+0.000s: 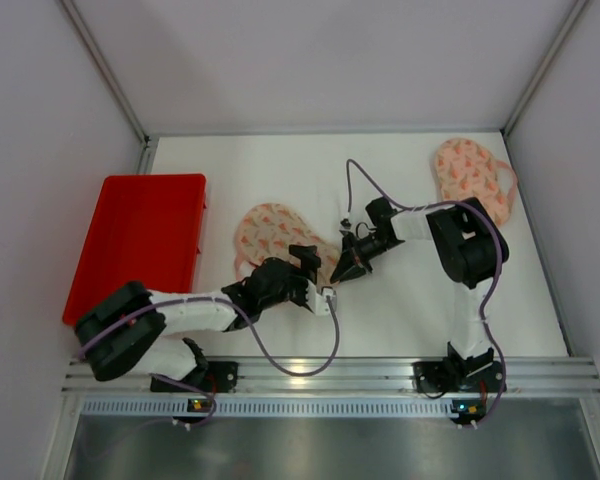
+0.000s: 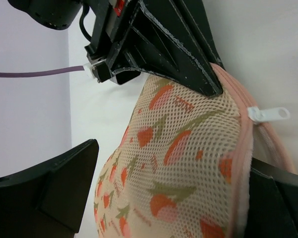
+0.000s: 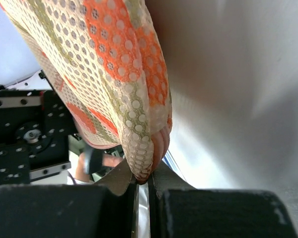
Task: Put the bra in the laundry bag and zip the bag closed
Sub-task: Adjust the bra in the laundry bag.
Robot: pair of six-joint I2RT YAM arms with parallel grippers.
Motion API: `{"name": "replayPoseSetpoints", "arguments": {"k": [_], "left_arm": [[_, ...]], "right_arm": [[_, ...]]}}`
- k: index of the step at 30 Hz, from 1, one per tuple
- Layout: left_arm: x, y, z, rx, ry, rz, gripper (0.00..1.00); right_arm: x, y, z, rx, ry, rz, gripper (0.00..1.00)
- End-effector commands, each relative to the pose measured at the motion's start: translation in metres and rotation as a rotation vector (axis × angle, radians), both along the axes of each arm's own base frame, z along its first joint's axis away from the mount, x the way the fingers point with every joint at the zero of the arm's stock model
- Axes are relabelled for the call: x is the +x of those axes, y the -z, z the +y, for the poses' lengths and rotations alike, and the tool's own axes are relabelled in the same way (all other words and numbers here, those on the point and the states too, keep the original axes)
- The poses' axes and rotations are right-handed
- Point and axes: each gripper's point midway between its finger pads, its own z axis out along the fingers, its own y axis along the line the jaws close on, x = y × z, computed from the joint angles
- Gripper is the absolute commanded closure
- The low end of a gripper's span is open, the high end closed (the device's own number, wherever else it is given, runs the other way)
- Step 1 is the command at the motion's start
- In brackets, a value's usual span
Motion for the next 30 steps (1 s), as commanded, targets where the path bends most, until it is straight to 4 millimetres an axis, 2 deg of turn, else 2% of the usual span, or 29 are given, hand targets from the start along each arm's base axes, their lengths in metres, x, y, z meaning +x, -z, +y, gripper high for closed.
{"name": "replayPoseSetpoints", "arguments": {"k": [1, 2, 3, 4, 6, 9, 11, 13, 14, 16, 17, 18, 20, 21, 22, 23, 24, 25, 26, 27, 28, 30], "left_arm": [[-0.025, -0.033, 0.003, -0.051, 0.069, 0.061, 0.02], [-0.037, -0.018, 0.014, 0.029, 0.085, 0.130, 0.02], [-0.046, -0.020, 0.015, 0.037, 0.118, 0.153, 0.01], [-0.052, -0.031, 0.019, 0.022, 0.130, 0.149, 0.01], [-0.065, -0.020, 0.034, 0.078, 0.127, 0.219, 0.01], [-0.065, -0.041, 0.038, 0.012, 0.100, 0.188, 0.01], [-0.069, -0.056, 0.031, -0.016, 0.151, 0.165, 0.03], [-0.085, -0.053, 0.024, 0.039, 0.271, 0.179, 0.08], [-0.090, -0.061, 0.017, 0.051, 0.319, 0.168, 0.16], [-0.100, -0.045, 0.013, 0.169, 0.402, 0.177, 0.25], [-0.106, -0.055, 0.001, 0.189, 0.450, 0.152, 0.31], [-0.108, -0.042, -0.005, 0.259, 0.484, 0.163, 0.35], [-0.115, -0.045, -0.015, 0.337, 0.525, 0.180, 0.43], [-0.115, -0.030, -0.020, 0.395, 0.525, 0.223, 0.45], [-0.117, -0.024, -0.019, 0.442, 0.525, 0.255, 0.46], [-0.114, -0.035, -0.030, 0.444, 0.529, 0.244, 0.48], [-0.112, -0.034, -0.032, 0.469, 0.532, 0.250, 0.48], [-0.110, -0.024, -0.035, 0.512, 0.533, 0.274, 0.47], [-0.107, -0.027, -0.036, 0.537, 0.524, 0.273, 0.46], [-0.105, -0.019, -0.038, 0.575, 0.531, 0.281, 0.45], [-0.102, -0.022, -0.041, 0.584, 0.530, 0.276, 0.44], [-0.100, -0.016, -0.039, 0.620, 0.530, 0.277, 0.43]], "right_arm": [[0.013, -0.006, 0.006, 0.039, 0.001, -0.041, 1.00], [0.014, -0.007, 0.005, 0.043, 0.004, -0.043, 1.00], [0.015, -0.006, 0.004, 0.044, 0.006, -0.043, 1.00], [0.015, -0.009, 0.004, 0.052, 0.006, -0.044, 1.00], [0.016, -0.010, 0.004, 0.054, 0.008, -0.043, 1.00], [0.014, -0.011, 0.004, 0.053, 0.009, -0.039, 1.00], [0.012, -0.010, 0.003, 0.053, 0.015, -0.021, 1.00], [0.010, -0.011, 0.004, 0.061, 0.015, -0.002, 1.00], [0.010, -0.011, 0.004, 0.061, 0.016, 0.006, 1.00], [0.009, -0.011, 0.003, 0.057, 0.020, 0.017, 1.00], [0.010, -0.011, 0.003, 0.058, 0.019, 0.015, 1.00], [0.009, -0.013, 0.003, 0.059, 0.019, 0.012, 1.00], [0.009, -0.016, 0.003, 0.060, 0.022, 0.016, 1.00], [0.008, -0.016, 0.003, 0.060, 0.022, 0.016, 1.00], [0.008, -0.016, 0.003, 0.059, 0.023, 0.022, 1.00], [0.007, -0.016, 0.003, 0.060, 0.022, 0.023, 1.00], [0.007, -0.017, 0.003, 0.060, 0.022, 0.023, 1.00], [0.006, -0.016, 0.002, 0.057, 0.023, 0.027, 1.00], [0.006, -0.016, 0.003, 0.057, 0.021, 0.027, 1.00], [0.006, -0.015, 0.002, 0.056, 0.023, 0.033, 1.00], [0.005, -0.014, 0.002, 0.056, 0.021, 0.035, 1.00], [0.005, -0.014, 0.002, 0.062, 0.022, 0.045, 1.00]]}}
